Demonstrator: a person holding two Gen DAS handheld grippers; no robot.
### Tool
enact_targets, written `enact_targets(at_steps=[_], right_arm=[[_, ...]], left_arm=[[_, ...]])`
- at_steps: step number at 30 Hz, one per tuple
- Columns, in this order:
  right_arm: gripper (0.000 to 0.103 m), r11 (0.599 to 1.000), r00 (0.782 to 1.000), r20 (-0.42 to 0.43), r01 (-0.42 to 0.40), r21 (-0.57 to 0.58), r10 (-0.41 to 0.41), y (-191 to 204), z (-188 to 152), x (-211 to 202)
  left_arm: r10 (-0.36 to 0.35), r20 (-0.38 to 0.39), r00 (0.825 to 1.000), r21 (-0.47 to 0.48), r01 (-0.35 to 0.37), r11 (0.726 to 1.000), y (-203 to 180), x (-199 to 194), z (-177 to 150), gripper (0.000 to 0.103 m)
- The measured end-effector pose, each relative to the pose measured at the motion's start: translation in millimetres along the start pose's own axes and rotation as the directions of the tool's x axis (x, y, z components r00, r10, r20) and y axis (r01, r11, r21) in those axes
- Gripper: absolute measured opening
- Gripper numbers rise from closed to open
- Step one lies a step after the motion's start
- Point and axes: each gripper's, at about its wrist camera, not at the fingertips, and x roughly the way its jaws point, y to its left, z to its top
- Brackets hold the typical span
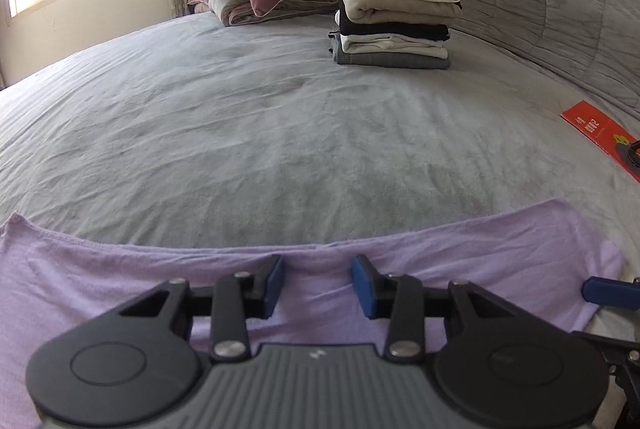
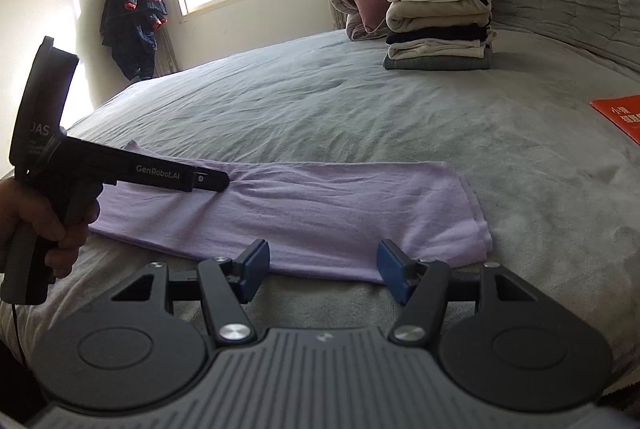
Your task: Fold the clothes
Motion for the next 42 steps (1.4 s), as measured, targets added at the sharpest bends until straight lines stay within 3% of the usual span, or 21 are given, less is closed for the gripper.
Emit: enact_targets(at_steps=[3,9,17,25,30,34,42], right_arm=[[0.064,1.000,1.000,0.002,-0.003,-0.013,0.003,-0.5,-1.3,-0.6],[0.064,1.000,1.000,0.006,-0.001,-0.019,0.002,-0.6,-1.0,-1.5],[0.071,0.999,1.000,0.023,-0.002,-0.033,0.002,2.5,-4.9,-0.9],[0.074,0.997,0.999,0.035,0.011,-0.072,-0.009,6.9,-9.0,0.8],[0.074,0.998,0.999,0.041,0.005,-0.069,-0.002,5.7,-9.6,-0.5],[0.076,0.999,0.999,0.050,-0.004,-0.043,0.006,3.6,-8.8,-4.5],[0.078,0.999,0.996,0.082,0.033,-0.008,-0.033,-0.1,-1.6,-11.9]], left_arm=[[0.020,0.017,1.000,0.006,-0.020,1.000,5.4,11.3,10.6,0.040],[0.023,0.056,0.998,-0.137,-0.015,0.990,27.7,-5.1,20.1,0.040],[0.005,0.021,1.000,-0.224,0.000,0.975,41.9,-36.4,-11.2,0.036],[0.055,-0.006,0.998,-0.160,-0.056,0.986,34.5,-4.3,-4.9,0.037],[0.109,-0.018,0.994,-0.192,-0.111,0.975,37.2,10.7,16.2,0.041],[0.071,0.020,0.997,-0.221,-0.065,0.973,28.5,-2.1,14.0,0.052],[-0.010,0.025,1.000,-0.248,0.016,0.969,3.7,-27.7,-5.6,0.061]])
